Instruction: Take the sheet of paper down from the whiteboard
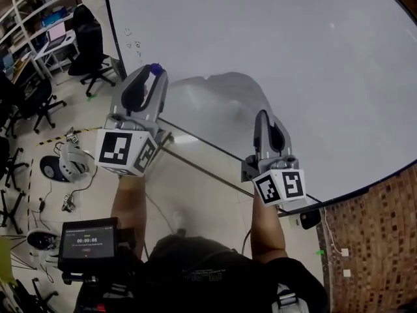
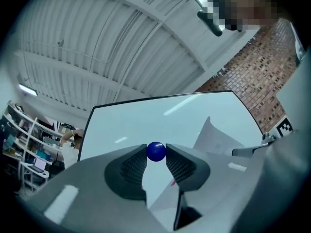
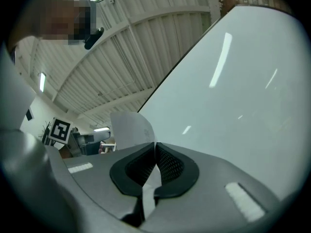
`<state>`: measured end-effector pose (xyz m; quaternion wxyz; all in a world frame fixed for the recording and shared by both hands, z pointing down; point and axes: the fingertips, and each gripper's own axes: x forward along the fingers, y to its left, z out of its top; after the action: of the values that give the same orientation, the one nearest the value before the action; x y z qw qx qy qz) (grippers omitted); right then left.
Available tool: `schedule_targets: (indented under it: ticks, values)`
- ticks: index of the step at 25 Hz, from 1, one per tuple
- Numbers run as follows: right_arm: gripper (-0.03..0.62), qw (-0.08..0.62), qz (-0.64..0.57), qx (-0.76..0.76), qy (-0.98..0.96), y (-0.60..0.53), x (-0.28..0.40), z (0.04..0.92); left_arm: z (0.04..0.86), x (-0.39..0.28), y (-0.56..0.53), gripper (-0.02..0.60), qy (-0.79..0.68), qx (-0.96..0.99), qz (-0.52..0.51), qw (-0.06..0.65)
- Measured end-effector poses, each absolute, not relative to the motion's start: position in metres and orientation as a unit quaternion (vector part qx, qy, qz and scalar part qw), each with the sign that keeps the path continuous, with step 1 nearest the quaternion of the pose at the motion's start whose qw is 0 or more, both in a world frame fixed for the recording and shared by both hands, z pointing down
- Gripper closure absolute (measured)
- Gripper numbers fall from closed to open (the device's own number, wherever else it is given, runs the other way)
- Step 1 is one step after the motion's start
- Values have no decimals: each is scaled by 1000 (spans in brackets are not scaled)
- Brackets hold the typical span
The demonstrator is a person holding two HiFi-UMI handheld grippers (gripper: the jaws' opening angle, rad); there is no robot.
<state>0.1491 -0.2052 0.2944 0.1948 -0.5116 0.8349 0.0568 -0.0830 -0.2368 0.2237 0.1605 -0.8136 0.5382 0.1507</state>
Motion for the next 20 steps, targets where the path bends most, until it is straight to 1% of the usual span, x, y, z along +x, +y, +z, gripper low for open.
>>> schedule_targets:
  ticks: [5,7,11,20]
  values:
    - [582,125,65,-525,840,-213,154,320,278,-66,-239,459,574,-800,123,122]
    - [582,107,70,-527,840,-196,160,332,301,-52,-222,459,585,-796,109,112]
    - [582,87,80,-536,836,-143,173,352,333,-26,-170,459,601,-788,85,103]
    - [582,53,77,-537,838,-125,148,373,360,-29,-140,459,622,-776,76,80]
